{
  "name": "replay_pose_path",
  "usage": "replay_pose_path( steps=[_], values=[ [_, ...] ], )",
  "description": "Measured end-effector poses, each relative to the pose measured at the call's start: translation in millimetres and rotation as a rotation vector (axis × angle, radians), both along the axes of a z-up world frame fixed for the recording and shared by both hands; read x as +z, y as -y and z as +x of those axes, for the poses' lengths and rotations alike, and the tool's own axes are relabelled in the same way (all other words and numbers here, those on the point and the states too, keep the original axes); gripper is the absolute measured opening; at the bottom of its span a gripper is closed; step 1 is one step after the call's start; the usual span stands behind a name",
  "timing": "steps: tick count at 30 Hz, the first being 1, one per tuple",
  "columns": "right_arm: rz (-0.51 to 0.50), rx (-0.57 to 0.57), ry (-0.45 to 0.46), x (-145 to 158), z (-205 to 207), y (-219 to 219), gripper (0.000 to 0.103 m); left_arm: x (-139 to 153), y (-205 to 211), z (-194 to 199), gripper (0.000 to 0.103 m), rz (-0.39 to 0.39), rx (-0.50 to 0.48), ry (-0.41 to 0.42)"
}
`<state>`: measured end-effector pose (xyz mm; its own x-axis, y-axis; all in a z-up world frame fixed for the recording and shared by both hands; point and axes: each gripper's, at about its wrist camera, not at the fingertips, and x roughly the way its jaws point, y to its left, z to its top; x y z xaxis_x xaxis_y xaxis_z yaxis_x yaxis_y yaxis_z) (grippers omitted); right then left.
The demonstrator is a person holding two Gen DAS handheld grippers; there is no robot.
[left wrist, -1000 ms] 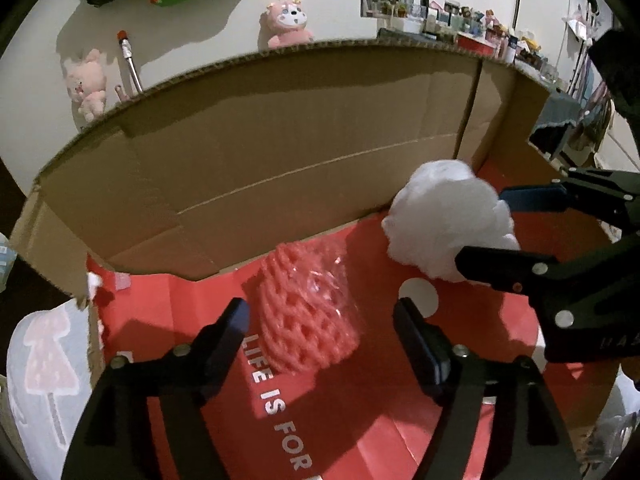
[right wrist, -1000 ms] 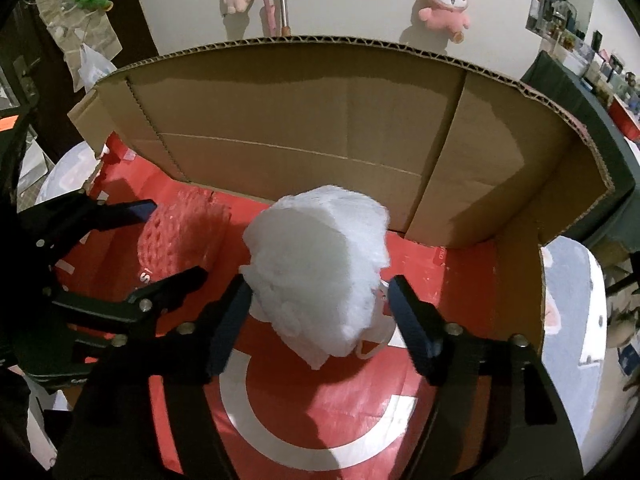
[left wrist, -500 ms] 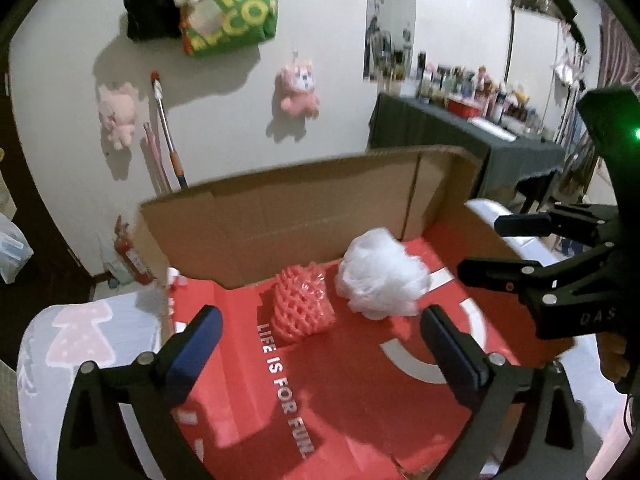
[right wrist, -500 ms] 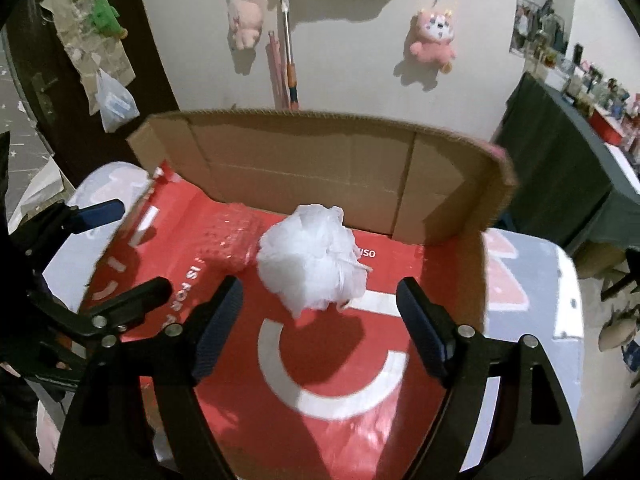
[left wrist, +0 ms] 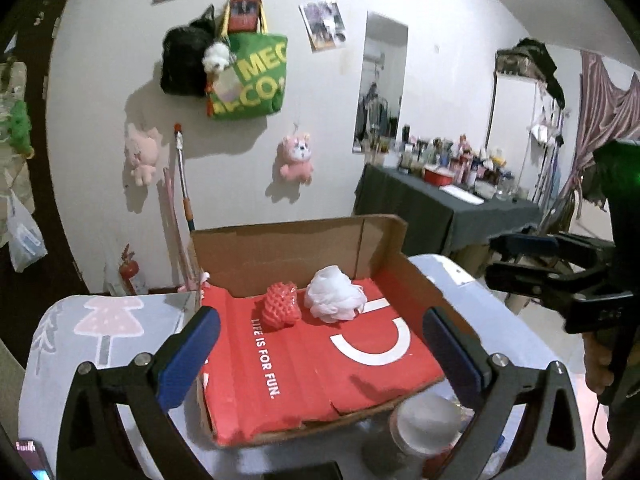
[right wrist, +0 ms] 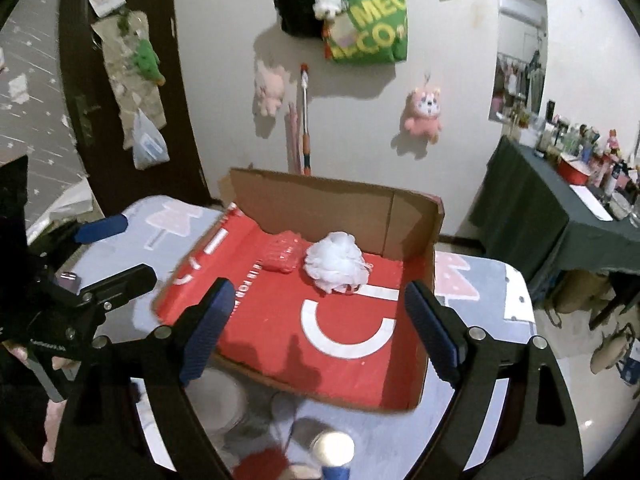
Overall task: Organize soft objects
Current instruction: 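Withdraw both tools from the box back toward the table items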
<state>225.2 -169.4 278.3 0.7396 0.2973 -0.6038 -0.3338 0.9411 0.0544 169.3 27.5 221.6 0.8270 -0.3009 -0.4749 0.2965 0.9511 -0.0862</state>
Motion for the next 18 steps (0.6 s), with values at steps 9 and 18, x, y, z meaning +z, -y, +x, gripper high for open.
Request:
replay_pose_path(
  steps=[9,18],
  values=[
    [0.032,0.007,0.140,-5.2,-95.6,4.1,0.093,-9.7,-8.4,-81.3,0.103,-0.059,0.024,0.128],
    [-0.037,-0.058,0.237,-52.8,-166.4,-0.8,0.094,-45.0,7.4,-144.7,0.103,-0.032,0.068,0.200]
  ],
)
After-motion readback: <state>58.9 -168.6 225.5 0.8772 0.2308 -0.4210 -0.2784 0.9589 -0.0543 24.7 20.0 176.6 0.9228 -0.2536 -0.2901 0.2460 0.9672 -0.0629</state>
